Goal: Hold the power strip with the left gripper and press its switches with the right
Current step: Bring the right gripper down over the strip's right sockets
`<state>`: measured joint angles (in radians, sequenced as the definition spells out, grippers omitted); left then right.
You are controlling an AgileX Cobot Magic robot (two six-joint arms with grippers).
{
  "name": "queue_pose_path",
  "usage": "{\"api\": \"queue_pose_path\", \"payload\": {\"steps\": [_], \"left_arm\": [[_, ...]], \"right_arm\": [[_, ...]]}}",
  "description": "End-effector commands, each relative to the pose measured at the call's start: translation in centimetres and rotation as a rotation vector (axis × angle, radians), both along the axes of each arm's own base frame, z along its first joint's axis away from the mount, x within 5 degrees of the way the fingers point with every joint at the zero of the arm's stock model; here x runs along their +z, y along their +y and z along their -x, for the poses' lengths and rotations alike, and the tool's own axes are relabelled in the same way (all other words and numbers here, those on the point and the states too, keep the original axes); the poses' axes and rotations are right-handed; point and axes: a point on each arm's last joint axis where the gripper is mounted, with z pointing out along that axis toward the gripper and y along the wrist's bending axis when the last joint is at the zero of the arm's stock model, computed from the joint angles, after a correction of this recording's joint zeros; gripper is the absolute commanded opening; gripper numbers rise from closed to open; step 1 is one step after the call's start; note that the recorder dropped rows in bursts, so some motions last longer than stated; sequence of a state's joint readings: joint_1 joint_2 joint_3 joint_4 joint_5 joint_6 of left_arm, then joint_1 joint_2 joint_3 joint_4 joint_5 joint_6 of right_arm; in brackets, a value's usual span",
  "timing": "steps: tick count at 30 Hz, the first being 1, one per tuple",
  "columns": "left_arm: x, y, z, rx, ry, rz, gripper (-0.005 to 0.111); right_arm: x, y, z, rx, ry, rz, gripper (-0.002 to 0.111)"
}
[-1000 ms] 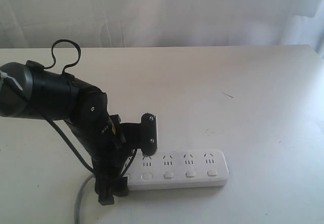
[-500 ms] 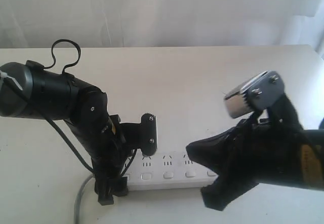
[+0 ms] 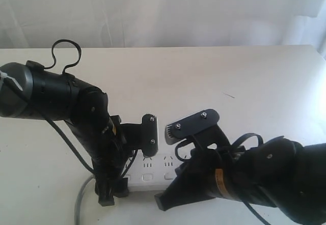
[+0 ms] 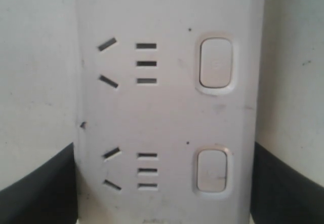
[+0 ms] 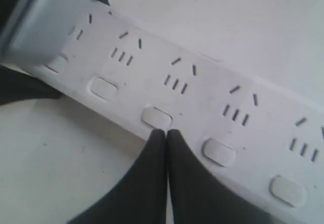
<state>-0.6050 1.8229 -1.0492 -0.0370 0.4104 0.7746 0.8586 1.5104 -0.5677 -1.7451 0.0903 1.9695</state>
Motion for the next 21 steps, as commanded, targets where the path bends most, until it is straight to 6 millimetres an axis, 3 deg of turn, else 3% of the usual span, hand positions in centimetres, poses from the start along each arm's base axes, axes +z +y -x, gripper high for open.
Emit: {"api": "queue_pose_path", "payload": {"steps": [1, 15, 21], "left_arm": [[-1.1, 0.6, 0.8, -0.065, 0.064, -0.090, 0.000], [-1.1, 0.9, 1.1, -0.084, 0.096, -0.117, 0.000], [-1.1, 0.9, 1.1, -0.084, 0.096, -0.117, 0.000]], "right_arm": [[0.7, 1.5, -0.6, 0.009, -0.019, -0.025, 0.000], [-1.1, 2.0, -0.5, 0.037, 0.050, 0.004, 0.000], [-1.7, 2.7, -1.4, 0.018, 0.040, 0.028, 0.000]]}}
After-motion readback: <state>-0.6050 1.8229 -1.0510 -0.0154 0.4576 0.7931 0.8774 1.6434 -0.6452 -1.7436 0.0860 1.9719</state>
